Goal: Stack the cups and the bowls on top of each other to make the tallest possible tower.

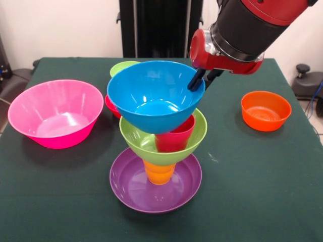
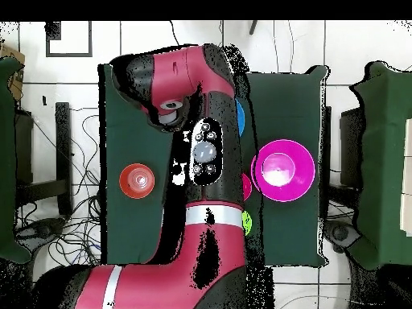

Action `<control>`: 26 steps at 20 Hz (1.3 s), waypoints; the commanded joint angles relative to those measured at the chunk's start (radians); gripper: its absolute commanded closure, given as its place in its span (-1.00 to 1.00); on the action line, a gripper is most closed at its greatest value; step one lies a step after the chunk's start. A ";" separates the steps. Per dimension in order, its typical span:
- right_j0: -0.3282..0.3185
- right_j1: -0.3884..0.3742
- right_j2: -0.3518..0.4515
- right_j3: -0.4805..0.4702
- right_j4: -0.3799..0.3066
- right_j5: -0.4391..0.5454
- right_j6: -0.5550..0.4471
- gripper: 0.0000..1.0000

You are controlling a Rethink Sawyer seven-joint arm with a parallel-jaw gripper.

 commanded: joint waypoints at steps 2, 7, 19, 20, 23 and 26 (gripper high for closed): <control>0.038 0.025 0.037 -0.014 0.024 0.014 0.153 1.00; 0.048 0.054 0.032 -0.054 0.024 0.032 0.158 1.00; 0.058 0.093 0.010 -0.103 0.036 0.035 0.146 1.00; 0.059 0.094 0.008 -0.103 0.038 0.034 0.145 1.00; 0.062 0.099 0.005 -0.110 0.043 0.034 0.145 1.00; 0.064 0.085 -0.005 -0.091 0.049 0.031 0.135 1.00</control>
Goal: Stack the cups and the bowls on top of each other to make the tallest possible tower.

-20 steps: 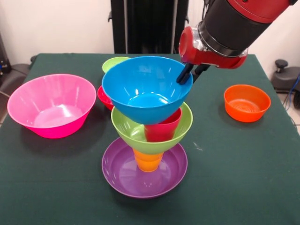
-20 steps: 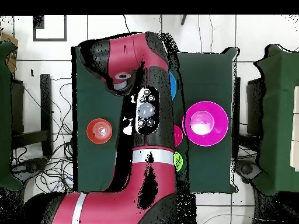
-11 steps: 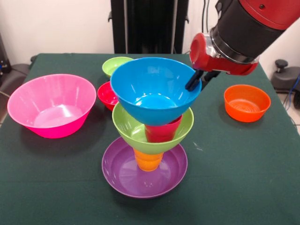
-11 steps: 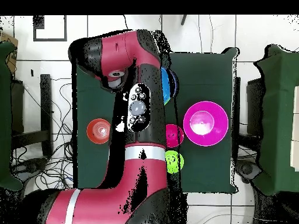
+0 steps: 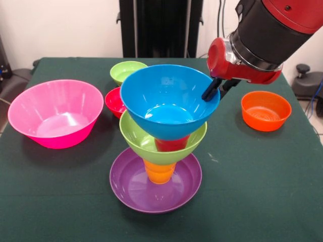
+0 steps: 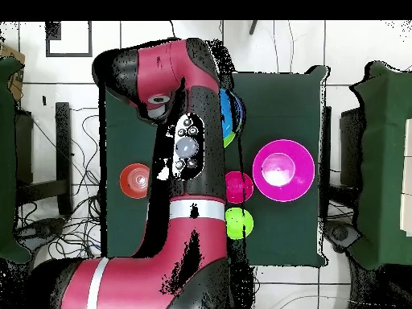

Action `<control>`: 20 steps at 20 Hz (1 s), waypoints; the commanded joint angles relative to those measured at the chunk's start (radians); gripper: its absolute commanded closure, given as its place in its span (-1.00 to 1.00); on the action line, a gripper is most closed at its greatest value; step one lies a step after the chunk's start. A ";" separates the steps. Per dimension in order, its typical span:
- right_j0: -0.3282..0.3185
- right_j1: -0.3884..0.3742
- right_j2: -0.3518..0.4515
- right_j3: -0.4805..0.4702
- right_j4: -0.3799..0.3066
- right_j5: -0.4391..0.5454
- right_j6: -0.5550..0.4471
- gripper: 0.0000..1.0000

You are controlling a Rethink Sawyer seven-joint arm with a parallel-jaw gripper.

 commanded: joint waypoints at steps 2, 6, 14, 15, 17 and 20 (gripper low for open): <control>0.018 0.018 0.034 0.022 0.022 0.022 0.132 1.00; 0.022 -0.007 0.018 0.059 0.031 0.020 0.130 1.00; 0.033 -0.016 0.002 0.085 0.045 0.003 0.133 1.00; 0.036 -0.002 0.003 0.068 0.043 0.004 0.135 1.00; 0.039 0.010 0.002 0.049 0.042 0.008 0.139 1.00; 0.041 0.019 -0.002 0.032 0.041 0.010 0.138 1.00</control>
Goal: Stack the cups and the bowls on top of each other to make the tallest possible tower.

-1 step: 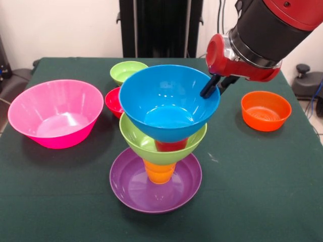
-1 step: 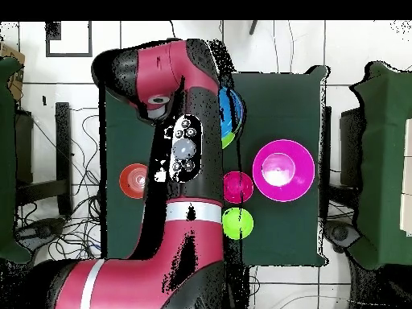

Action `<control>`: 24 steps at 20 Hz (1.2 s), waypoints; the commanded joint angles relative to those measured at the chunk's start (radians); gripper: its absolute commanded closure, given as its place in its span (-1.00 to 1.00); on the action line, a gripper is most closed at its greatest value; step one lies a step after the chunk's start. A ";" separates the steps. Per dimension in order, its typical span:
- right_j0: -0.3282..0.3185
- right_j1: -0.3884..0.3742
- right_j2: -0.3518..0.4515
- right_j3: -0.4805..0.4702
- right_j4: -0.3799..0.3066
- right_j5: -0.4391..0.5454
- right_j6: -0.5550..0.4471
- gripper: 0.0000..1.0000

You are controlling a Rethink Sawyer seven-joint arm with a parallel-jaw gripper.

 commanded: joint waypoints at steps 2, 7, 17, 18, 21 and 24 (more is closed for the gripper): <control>0.026 0.015 0.041 0.026 0.015 0.008 0.135 1.00; 0.028 0.015 0.035 0.027 0.019 0.012 0.131 1.00; 0.034 0.037 0.030 0.003 0.034 0.046 0.135 1.00; 0.035 0.040 0.029 -0.003 0.036 0.051 0.134 1.00; 0.033 0.053 0.033 -0.034 0.045 0.086 0.121 1.00; 0.033 0.073 0.036 -0.079 0.050 0.117 0.109 1.00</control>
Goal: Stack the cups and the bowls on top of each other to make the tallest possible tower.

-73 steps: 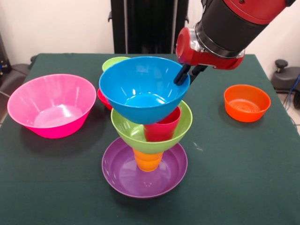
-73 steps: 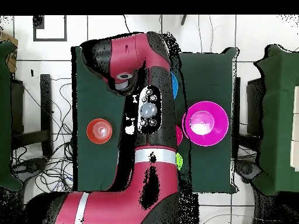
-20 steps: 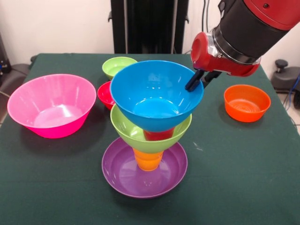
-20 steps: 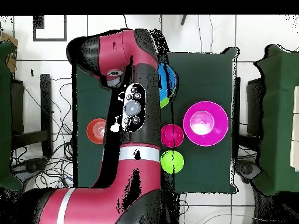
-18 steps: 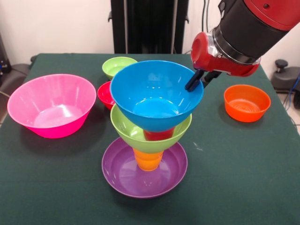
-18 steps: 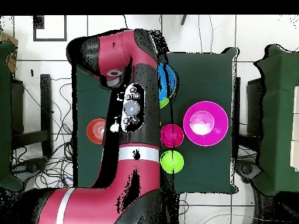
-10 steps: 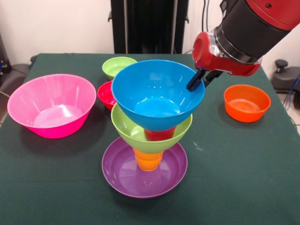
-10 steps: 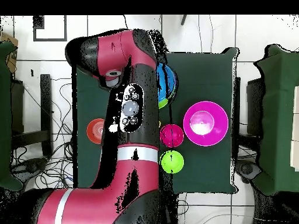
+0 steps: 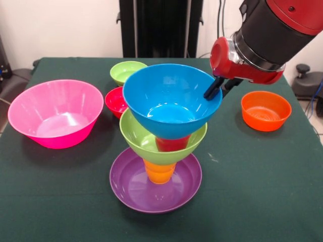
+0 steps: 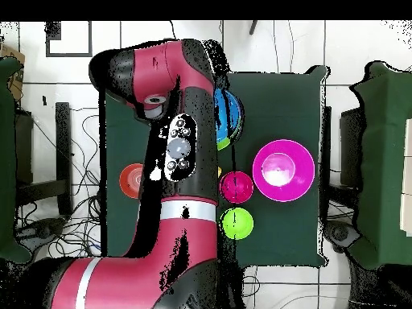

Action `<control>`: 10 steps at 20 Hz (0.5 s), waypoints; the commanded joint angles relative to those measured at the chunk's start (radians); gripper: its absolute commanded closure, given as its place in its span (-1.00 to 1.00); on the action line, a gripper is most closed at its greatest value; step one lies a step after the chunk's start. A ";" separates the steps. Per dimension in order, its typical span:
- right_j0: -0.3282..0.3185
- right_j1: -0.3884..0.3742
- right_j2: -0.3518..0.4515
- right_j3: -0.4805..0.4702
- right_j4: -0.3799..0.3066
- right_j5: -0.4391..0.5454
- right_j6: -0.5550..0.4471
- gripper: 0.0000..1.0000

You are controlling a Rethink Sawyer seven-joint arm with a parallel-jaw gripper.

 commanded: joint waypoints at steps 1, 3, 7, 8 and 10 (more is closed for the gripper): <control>0.019 0.059 0.061 -0.074 0.021 0.119 0.108 1.00; 0.019 0.091 0.063 -0.132 0.019 0.145 0.106 1.00; 0.021 0.150 0.072 -0.263 0.019 0.220 0.099 1.00; 0.021 0.166 0.074 -0.299 0.018 0.240 0.094 1.00; 0.021 0.196 0.078 -0.364 0.016 0.277 0.086 1.00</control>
